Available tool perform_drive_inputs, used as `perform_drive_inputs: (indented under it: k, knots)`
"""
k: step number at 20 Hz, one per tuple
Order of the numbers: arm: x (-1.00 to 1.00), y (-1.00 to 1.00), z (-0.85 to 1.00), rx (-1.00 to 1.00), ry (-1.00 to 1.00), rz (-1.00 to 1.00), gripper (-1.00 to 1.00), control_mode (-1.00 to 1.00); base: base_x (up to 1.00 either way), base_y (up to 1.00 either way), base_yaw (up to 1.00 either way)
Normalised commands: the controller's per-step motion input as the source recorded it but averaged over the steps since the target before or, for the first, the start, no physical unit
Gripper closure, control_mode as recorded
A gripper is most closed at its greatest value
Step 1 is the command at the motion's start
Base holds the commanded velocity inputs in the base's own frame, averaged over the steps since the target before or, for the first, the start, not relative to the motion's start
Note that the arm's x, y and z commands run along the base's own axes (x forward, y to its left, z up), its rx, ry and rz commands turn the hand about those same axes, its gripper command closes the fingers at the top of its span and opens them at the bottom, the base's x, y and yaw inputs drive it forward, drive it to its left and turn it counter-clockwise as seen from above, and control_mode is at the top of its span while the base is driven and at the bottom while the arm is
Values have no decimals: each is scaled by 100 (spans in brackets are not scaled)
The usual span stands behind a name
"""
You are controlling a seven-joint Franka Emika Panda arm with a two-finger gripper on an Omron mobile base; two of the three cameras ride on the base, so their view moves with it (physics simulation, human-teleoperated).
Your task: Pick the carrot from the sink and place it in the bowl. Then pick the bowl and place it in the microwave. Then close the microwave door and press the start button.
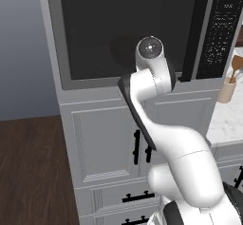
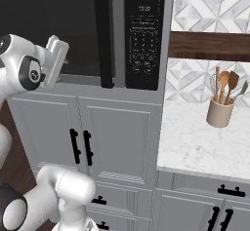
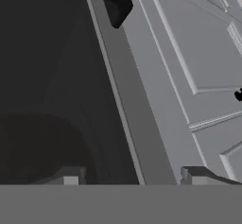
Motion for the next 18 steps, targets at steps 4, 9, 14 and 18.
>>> perform_drive_inputs:
  k: [4,9,14,18]
  knots:
    - [39,0,-2,0,3,0,-100,-100,0,0,0]
    - [-69,-16,-2,0,-5,0,-100,-100,0,0,0]
    - [-98,-59,15,2,-2,0,-100,-100,0,0,0]
    - [-76,-97,14,0,0,0,-100,-100,0,0,0]
